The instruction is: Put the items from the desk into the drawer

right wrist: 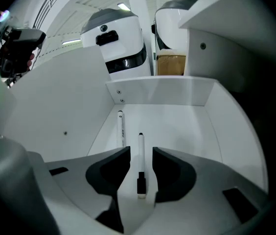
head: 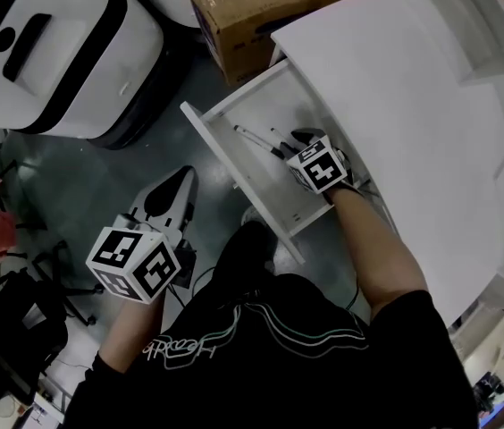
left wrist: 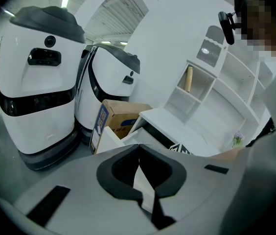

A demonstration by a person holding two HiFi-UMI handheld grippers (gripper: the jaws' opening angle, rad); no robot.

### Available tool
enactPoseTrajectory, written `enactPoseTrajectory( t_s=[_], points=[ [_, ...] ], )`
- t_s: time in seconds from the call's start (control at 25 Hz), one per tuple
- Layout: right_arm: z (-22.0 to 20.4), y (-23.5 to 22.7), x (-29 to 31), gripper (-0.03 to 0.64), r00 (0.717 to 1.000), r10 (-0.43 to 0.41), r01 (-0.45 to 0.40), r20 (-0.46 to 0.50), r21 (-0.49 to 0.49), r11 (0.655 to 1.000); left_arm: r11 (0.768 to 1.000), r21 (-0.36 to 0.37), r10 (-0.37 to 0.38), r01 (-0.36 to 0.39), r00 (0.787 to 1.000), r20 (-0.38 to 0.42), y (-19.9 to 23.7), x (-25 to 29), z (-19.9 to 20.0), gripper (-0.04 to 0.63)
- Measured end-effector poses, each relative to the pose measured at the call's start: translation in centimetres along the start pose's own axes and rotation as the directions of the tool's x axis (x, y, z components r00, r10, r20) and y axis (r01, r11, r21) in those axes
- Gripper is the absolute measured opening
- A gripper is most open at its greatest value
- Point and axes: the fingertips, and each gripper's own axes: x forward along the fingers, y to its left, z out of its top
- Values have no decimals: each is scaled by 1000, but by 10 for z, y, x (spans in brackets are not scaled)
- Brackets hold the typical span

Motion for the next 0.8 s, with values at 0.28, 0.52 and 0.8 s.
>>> enactPoseTrajectory(
  t_s=[0.28, 0.52, 0.8],
  points=[
    [25, 49, -114, 141, 963, 16, -42, 269, 91, 995, 999, 25, -42, 41, 999, 29, -50, -29, -10, 20],
    [27, 107, -260, 126, 865, -3, -92, 502, 164, 982, 986, 84, -149, 145, 988, 42, -128, -73, -27, 20],
    [-8, 197, -408, 96, 751, 0, -98, 660, 112, 989, 939, 190, -300, 285, 952, 54, -230, -151, -47, 20]
  ],
)
